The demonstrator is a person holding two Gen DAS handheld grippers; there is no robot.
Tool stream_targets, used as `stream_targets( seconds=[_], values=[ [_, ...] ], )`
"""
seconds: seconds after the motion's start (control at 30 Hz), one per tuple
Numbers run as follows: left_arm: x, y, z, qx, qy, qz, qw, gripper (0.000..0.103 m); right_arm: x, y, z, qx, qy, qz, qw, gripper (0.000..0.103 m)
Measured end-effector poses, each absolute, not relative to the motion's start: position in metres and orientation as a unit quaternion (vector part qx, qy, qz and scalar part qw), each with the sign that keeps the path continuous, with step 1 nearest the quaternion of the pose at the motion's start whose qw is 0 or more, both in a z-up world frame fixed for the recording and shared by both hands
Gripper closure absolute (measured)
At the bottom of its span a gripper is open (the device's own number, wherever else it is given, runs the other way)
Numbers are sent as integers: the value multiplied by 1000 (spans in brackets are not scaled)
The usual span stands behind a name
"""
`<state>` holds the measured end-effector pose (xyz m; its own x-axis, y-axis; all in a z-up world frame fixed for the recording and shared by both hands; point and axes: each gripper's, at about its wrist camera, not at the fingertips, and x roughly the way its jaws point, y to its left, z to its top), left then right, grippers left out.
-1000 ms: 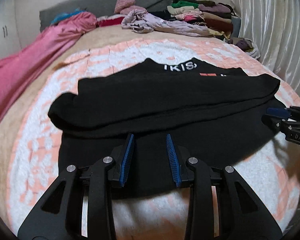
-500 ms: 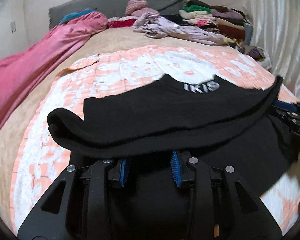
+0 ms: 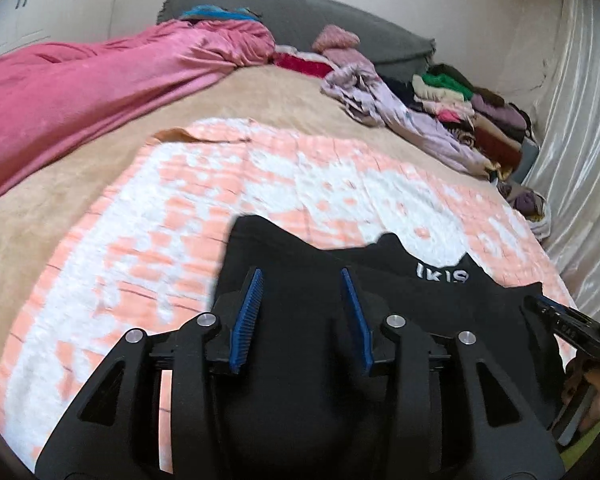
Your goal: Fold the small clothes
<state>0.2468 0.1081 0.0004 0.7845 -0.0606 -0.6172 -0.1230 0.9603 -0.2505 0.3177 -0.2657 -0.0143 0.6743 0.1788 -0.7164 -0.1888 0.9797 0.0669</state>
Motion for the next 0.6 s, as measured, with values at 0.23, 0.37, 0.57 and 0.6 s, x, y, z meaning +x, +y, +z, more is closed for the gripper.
stream_targets(
  seconds=[0.23, 0.37, 0.57, 0.6],
  values=[
    [250, 146, -13, -170, 353, 38, 919, 64, 304, -289, -3, 38, 373, 86, 923, 54],
    [254, 151, -20, -188, 371, 24, 909, 61, 302, -300, 8, 32, 368, 83, 926, 49],
    [259, 140, -31, -188, 394, -8, 900, 57, 324, -306, 0, 8, 398, 79, 914, 49],
    [260, 139, -31, -185, 395, -9, 900, 57, 329, -306, -4, 6, 405, 77, 911, 49]
  ],
)
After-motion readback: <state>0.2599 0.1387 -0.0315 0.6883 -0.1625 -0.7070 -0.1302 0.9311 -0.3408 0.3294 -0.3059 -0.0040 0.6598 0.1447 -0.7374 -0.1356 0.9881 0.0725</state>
